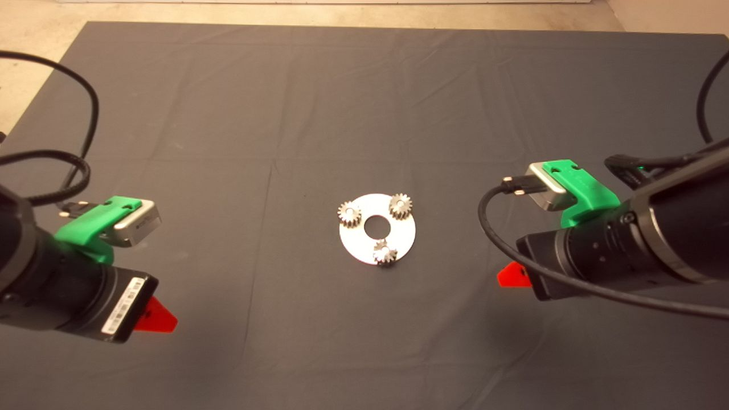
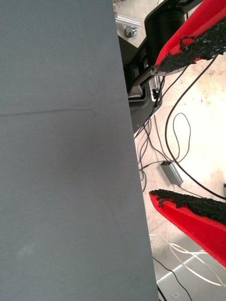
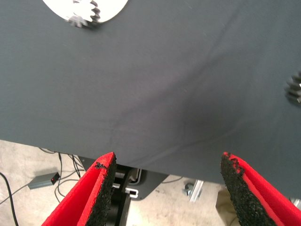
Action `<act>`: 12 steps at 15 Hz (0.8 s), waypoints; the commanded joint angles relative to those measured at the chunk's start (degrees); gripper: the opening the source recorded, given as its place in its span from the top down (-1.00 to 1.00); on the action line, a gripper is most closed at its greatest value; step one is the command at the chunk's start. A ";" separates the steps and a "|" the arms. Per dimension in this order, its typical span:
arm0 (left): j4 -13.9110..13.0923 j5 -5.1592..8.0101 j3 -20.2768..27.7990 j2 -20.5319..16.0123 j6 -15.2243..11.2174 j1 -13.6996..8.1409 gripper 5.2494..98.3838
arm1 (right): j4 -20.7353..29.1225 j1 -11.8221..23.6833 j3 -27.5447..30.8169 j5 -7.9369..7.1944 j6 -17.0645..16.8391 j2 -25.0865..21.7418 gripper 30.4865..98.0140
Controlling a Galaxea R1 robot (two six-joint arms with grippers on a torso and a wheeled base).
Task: Remove an incorrectly installed larger gear and replace it with the correct smaller gear
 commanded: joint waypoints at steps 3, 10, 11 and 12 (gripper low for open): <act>-0.96 0.35 2.05 -0.41 -1.55 -1.05 -0.25 | 5.05 1.37 0.57 -0.81 1.54 -1.77 0.15; -1.05 5.60 0.47 -1.52 -0.85 -1.05 -0.25 | 4.61 1.26 0.58 -0.81 1.10 -1.90 0.15; -1.13 5.86 0.47 -1.57 -0.85 -1.05 -0.25 | 4.60 1.25 0.58 -0.81 1.10 -1.77 0.15; -1.13 6.56 0.47 -1.73 -0.85 -1.05 -0.25 | 4.54 1.00 0.58 -0.81 1.10 -1.51 0.15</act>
